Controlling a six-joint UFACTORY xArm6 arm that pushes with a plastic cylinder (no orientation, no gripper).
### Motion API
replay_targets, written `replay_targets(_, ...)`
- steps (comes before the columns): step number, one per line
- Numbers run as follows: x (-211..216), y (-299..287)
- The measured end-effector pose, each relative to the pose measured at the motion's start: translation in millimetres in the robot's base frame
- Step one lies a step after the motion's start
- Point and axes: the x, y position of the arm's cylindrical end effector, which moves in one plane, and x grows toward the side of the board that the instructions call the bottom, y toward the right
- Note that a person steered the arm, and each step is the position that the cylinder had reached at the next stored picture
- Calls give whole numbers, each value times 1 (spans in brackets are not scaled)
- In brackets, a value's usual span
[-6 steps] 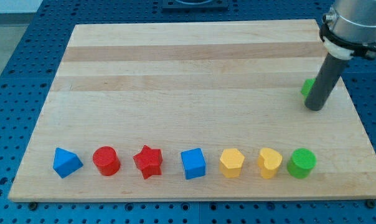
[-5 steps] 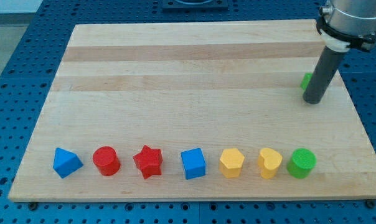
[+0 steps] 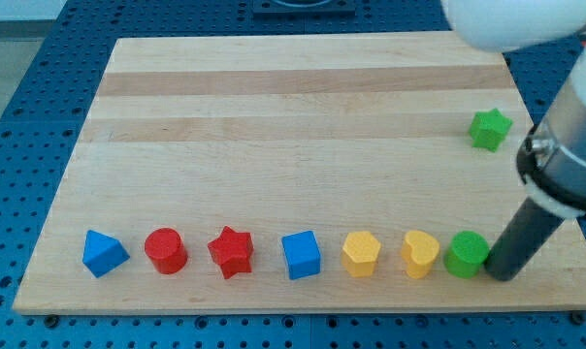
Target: Push the green circle close to the green star
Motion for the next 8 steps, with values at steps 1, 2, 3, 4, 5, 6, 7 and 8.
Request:
replay_targets(1,16,-31)
replay_targets(2,15,-42)
replay_targets(3,2,-42)
replay_targets(4,-11,-34)
replay_targets(5,-32,-34)
replay_targets(6,-50,-41)
replay_targets(7,-65,-51)
replay_targets(8,-74,-45)
